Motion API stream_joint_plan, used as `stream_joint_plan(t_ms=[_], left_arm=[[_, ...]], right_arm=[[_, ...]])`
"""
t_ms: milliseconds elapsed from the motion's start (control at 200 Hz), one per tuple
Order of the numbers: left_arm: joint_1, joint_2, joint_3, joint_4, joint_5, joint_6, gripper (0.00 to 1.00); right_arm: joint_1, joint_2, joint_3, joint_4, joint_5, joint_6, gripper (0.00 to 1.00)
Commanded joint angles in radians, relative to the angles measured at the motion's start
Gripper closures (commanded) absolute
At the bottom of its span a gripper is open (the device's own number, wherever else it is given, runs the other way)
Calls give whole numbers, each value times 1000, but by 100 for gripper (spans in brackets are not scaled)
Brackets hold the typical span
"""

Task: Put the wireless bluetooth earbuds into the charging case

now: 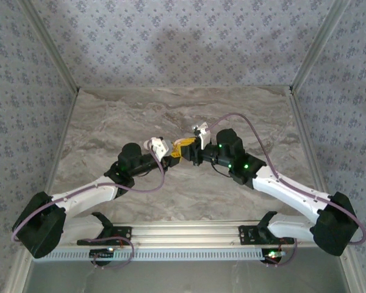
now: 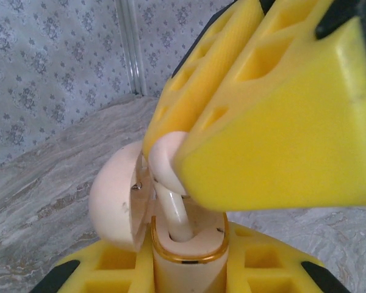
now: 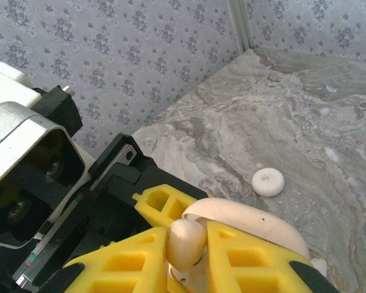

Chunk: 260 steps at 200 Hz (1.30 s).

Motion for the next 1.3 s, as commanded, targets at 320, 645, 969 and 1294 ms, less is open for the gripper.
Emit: stream_joint_plan(t_ms=[320, 645, 969, 1294], left_arm=[[-8, -67, 53, 61, 29, 0, 88], [-9, -73, 53, 54, 33, 5, 88], [-12, -80, 55, 43, 35, 15, 87], [-12, -88, 49, 43, 28, 13, 87]], right_arm=[[-18, 28, 40, -181, -58, -29, 76], [-20, 33, 55, -196, -51, -29, 73], [-21, 49, 74, -214, -47, -28, 70], [-21, 45, 92, -224, -23, -22, 67]])
